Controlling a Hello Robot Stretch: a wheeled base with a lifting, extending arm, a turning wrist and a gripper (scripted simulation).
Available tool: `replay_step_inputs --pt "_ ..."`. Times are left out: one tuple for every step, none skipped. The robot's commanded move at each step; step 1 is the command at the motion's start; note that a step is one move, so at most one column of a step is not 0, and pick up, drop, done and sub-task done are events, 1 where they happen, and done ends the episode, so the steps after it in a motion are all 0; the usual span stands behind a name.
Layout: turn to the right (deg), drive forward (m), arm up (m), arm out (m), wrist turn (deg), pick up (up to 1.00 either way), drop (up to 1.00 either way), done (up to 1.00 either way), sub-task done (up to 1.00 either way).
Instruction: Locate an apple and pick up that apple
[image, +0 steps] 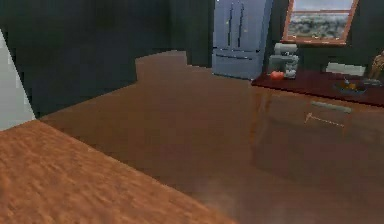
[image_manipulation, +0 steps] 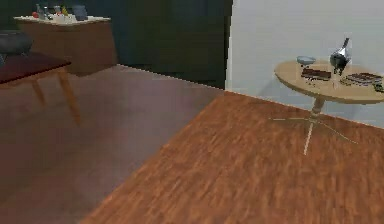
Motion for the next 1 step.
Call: replay_step_inputs --pt "0.0 1.00 0.00 0.00 0.0 0.00 0.00 0.00 0.00"
